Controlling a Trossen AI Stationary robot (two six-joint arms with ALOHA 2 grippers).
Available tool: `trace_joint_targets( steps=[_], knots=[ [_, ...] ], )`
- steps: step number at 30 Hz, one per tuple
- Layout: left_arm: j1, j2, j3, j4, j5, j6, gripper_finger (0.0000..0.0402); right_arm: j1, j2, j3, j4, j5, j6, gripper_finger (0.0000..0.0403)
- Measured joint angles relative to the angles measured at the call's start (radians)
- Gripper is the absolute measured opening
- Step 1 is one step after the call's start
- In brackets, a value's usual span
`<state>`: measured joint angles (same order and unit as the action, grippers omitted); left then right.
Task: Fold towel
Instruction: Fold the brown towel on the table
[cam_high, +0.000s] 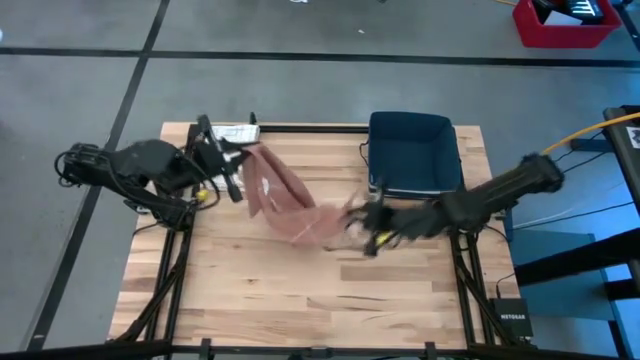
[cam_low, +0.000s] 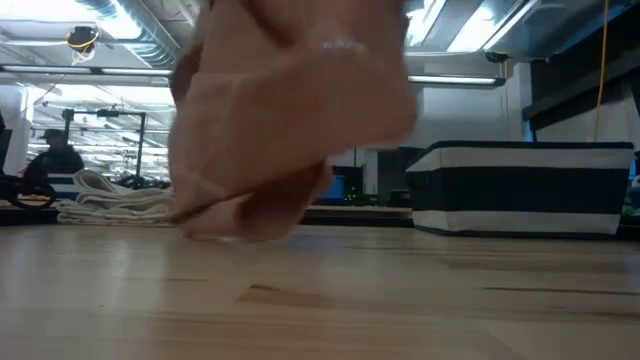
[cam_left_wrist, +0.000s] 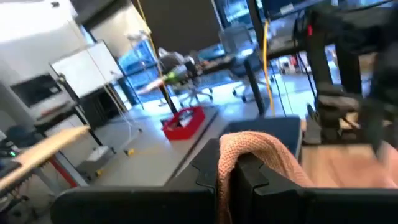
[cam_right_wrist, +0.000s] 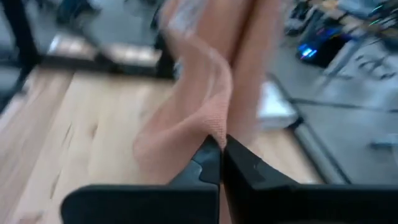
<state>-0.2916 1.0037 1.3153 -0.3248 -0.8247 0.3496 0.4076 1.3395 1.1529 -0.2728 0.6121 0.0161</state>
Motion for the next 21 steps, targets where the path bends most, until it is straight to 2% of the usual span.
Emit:
trace_joint_targets(
  steps=[6, 10, 13, 16, 21],
  knots=[
    [0.0, -0.002, 0.116, -0.009, -0.072, 0.108, 0.0008, -0.041, -0.214, 0.11, -0.106, 0.086, -0.12, 0.0009],
    [0.001, -0.003, 0.143, -0.01, -0.135, 0.16, 0.0008, -0.085, -0.263, 0.21, -0.147, 0.123, -0.207, 0.0006],
    [0.012, -0.003, 0.144, -0.074, -0.141, 0.116, 0.0008, -0.128, -0.265, 0.27, -0.175, 0.123, -0.262, 0.0004],
    [0.025, -0.003, 0.144, -0.22, -0.087, -0.03, 0.0008, -0.17, -0.261, 0.307, -0.2, 0.124, -0.297, 0.0007],
    [0.056, -0.001, 0.144, -0.455, 0.146, -0.316, 0.0008, -0.233, -0.259, 0.332, -0.266, 0.169, -0.317, 0.0005]
  ],
)
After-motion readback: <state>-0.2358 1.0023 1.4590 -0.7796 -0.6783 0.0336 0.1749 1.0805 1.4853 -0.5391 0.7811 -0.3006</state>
